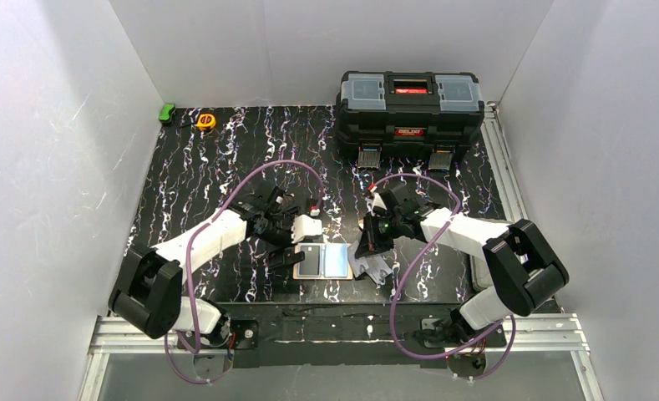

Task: Put the credit cards into the card holder
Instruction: Pick up the credit card from the center of the board, then insert the credit card into the card holder.

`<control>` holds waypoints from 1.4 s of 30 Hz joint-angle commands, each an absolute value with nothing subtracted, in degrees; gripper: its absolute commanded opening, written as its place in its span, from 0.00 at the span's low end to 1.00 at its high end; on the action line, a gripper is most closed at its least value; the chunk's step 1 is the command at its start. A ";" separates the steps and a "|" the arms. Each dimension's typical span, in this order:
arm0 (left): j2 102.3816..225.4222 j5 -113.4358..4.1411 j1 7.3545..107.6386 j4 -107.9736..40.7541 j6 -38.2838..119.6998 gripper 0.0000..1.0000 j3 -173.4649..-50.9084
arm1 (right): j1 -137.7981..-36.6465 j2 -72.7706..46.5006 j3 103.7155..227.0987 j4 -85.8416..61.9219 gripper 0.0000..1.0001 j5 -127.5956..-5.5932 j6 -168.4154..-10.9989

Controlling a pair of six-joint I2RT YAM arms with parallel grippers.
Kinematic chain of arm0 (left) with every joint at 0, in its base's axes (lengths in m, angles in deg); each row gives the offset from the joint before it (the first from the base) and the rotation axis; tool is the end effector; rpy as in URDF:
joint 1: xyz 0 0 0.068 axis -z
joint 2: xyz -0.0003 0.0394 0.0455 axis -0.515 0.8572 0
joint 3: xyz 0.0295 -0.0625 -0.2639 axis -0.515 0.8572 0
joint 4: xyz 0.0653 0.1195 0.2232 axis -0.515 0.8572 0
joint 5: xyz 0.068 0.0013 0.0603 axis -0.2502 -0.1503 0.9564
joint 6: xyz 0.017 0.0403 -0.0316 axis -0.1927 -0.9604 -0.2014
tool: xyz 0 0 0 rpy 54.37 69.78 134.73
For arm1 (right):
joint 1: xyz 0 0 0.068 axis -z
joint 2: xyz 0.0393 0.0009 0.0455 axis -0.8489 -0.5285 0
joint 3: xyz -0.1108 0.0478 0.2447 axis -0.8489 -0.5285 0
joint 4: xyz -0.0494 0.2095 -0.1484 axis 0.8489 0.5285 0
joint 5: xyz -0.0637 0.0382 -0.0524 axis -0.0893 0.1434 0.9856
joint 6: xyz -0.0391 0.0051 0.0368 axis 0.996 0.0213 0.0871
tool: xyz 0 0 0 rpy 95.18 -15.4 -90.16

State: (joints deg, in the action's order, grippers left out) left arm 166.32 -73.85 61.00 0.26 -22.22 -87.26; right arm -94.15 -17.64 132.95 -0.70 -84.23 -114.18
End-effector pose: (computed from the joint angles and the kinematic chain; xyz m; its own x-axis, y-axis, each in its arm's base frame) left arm 0.2124 -0.1415 0.2050 0.0121 0.7931 -0.6089 0.9920 0.0672 0.1072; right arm 0.2199 0.1789 0.1696 -0.9419 -0.1048 -0.3192 -0.2863 0.7474 0.5995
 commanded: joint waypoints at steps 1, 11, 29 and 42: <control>166.57 -75.45 61.49 0.05 -22.86 0.98 -87.00 | -94.73 -16.77 135.08 -2.71 0.01 -86.54 -113.24; 167.61 -76.36 61.50 -0.66 -21.07 0.98 -89.12 | -96.24 -17.62 140.13 -2.97 0.01 -91.28 -111.32; 163.55 -80.78 57.81 3.82 -25.73 0.98 -92.43 | -100.40 -32.83 152.68 -0.22 0.01 -94.02 -108.29; 163.31 -87.27 58.33 -2.11 -46.77 0.98 -83.38 | -97.21 -28.11 146.21 -2.98 0.01 -94.49 -110.13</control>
State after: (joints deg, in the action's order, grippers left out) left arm 163.08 -83.23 58.00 -1.55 -36.21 -85.60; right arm -99.13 -30.95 147.92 -0.89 -92.08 -109.70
